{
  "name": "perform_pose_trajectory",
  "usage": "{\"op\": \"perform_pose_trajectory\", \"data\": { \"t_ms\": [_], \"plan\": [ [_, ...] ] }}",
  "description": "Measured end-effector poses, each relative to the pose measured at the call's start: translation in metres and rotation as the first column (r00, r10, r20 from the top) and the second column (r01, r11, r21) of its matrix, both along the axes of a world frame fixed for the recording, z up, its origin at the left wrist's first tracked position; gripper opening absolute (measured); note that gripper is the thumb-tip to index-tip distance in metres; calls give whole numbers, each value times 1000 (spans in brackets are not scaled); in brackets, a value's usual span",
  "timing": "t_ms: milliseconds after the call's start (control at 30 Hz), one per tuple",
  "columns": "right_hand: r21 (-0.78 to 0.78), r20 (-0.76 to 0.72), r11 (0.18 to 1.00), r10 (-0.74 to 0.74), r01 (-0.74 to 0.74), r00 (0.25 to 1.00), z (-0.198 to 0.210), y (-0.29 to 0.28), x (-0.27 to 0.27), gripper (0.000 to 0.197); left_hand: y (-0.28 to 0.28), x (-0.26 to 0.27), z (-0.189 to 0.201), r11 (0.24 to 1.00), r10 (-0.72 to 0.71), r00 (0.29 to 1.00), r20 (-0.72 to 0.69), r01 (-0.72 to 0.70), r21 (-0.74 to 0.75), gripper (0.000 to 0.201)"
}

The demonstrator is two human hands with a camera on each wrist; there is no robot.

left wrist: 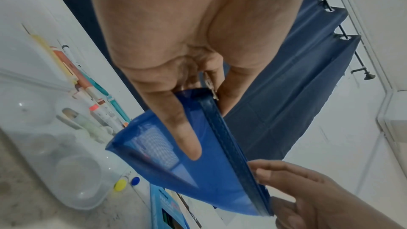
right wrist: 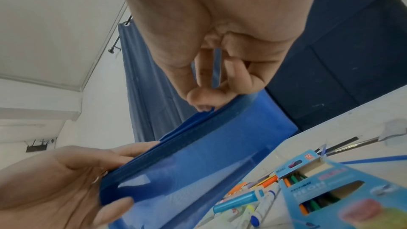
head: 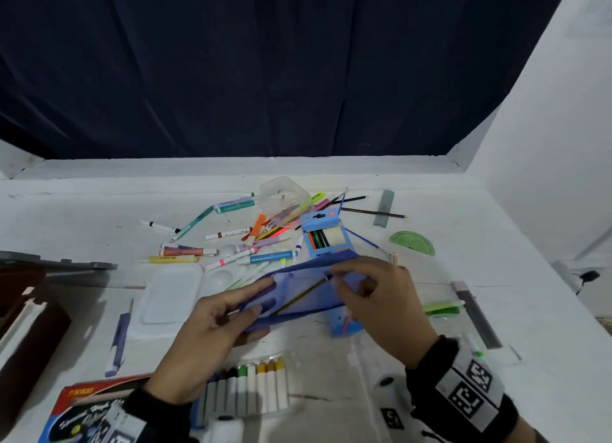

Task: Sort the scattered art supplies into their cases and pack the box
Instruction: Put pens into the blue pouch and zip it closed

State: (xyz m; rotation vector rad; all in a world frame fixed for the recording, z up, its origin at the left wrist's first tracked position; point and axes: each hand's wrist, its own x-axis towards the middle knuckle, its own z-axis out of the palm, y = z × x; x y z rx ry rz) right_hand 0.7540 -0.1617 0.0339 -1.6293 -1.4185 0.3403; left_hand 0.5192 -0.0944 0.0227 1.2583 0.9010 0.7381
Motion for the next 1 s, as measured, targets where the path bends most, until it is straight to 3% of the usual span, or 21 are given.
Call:
{"op": "perform_pose_trajectory", "data": {
  "t_ms": [133,267,500,600,667,767,933,1000],
  "plan": [
    [68,-94,996,-45,52,995,8,-18,34,18,-7,21,-3,1000,21,1000,1,-21,-9,37],
    [88,101,991,-107,98,989,9,-25,75,16,-9,40,-11,999,33,999,-11,-33,14,37],
    [-47,404,988,-118,149,907,-6,4,144,5,2,68,-6,993,45,995,-88,-35,113,36],
    [-171,478,968,-83,186,874,-25,25,167,14,12,80,-1,991,40,991,-124,-23,133,36],
    [-311,509,926,-29,216,860,-38,39,181,27,17,88,3,989,27,989,-147,-6,145,37],
    [-544,570,798,124,260,812,-47,58,194,47,24,96,6,986,15,986,-164,12,164,36],
    [-677,609,659,250,328,753,-58,78,202,54,32,102,4,990,0,983,-185,26,137,33],
    [-677,622,654,261,338,738,-63,82,204,48,36,102,4,990,3,978,-207,26,136,33]
  ]
}}
